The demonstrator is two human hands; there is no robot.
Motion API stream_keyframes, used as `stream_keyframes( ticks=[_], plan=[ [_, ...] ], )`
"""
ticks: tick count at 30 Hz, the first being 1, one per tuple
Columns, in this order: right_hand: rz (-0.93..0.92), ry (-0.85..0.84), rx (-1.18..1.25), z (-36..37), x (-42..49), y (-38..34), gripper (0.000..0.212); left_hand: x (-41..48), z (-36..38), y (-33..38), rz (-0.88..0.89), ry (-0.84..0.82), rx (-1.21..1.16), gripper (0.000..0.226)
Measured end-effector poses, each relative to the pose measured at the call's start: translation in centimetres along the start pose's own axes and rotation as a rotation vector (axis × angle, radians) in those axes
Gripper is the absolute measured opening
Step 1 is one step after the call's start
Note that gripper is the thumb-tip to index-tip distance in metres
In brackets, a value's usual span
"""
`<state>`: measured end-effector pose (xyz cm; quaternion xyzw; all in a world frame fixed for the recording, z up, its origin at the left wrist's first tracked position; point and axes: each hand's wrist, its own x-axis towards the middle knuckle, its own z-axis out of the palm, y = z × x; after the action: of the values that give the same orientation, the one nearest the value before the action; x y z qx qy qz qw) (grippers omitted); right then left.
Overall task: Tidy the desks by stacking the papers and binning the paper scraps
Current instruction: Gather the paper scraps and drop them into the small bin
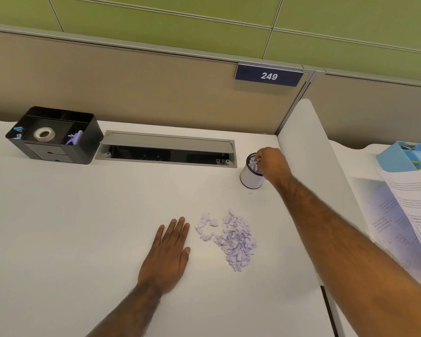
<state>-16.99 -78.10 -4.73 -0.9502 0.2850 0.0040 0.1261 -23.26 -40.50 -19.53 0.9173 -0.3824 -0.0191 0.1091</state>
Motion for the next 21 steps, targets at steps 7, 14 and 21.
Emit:
stream_keyframes(
  ticks=[7, 14, 21],
  plan=[
    [-0.026, -0.159, -0.168, 1.1, 1.8, -0.9, 0.022, 0.1, 0.1, -0.2, 0.005, 0.0, -0.001, 0.061],
    [-0.063, -0.228, -0.144, 0.5, 2.3, -0.9, 0.019, 0.1, 0.2, -0.2, 0.005, -0.007, -0.006, 0.062],
    [-0.05, -0.191, -0.174, -1.4, 1.5, -1.2, 0.027, 0.0, 0.2, -0.2, 0.01, 0.0, -0.001, 0.062]
  ],
)
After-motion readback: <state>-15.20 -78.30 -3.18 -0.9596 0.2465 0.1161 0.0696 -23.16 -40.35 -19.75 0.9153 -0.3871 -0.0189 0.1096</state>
